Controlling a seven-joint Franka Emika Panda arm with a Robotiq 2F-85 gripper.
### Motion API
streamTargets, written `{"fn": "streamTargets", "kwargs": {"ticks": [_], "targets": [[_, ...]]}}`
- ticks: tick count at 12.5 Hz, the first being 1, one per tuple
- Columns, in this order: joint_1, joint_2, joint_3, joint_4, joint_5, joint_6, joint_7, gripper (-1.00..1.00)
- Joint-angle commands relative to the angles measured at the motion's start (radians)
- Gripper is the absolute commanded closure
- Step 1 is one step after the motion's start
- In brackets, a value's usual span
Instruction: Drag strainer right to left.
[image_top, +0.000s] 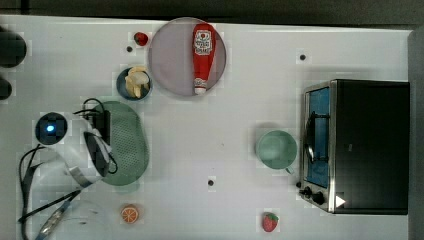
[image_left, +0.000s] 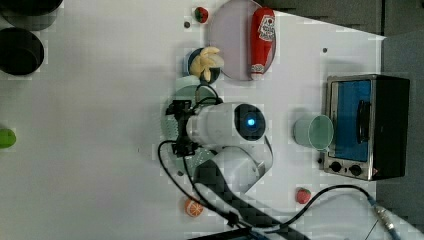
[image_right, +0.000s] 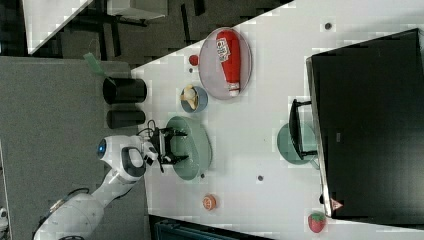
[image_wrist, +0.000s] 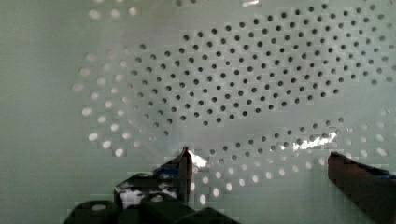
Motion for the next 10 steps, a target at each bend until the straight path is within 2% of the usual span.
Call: {"fn": "streamTargets", "kwargs": {"ticks": [1, 7, 10], "targets": [[0.035, -0.007, 0.002, 0.026, 0.006, -0.005, 0.091, -1.0], [0.079, 0.043, 0.008, 0.102, 0.006, -0.004, 0.134, -1.0], [0.084, 0.047, -0.002, 0.114, 0.003, -0.004, 0.126, -1.0]]}}
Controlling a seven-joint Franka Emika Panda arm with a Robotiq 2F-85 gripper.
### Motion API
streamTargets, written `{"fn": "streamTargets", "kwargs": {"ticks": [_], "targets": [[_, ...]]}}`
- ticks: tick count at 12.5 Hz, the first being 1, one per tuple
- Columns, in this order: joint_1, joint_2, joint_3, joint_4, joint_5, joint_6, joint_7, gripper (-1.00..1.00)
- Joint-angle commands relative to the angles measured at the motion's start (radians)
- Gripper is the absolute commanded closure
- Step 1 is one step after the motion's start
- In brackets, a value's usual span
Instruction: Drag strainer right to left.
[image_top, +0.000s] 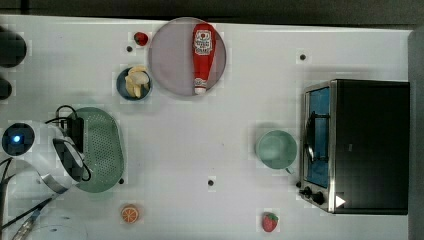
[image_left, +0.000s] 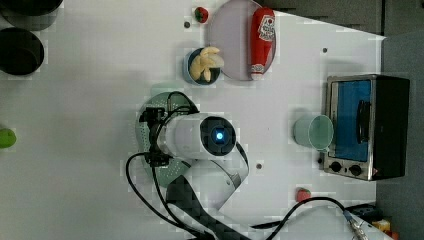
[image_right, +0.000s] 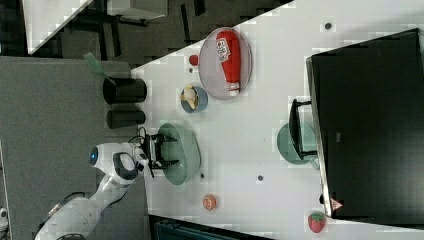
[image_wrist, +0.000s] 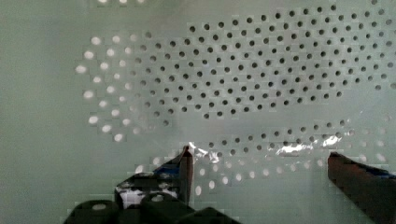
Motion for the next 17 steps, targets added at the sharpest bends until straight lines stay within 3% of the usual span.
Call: {"fn": "streamTargets", "kwargs": {"ticks": [1, 7, 13, 17], "targets": [[-0.002, -0.024, -0.026, 0.014, 0.016, -0.022, 0.009, -1.0], [-0.01, -0.313, -0.176, -0.002, 0.001, -0.44, -0.395, -1.0], [-0.057, -0.652, -0.442, 0.004, -0.004, -0.65, -0.786, -1.0], [-0.092, -0.797, -0.631, 0.042, -0.154, -0.783, -1.17, -1.0]]}}
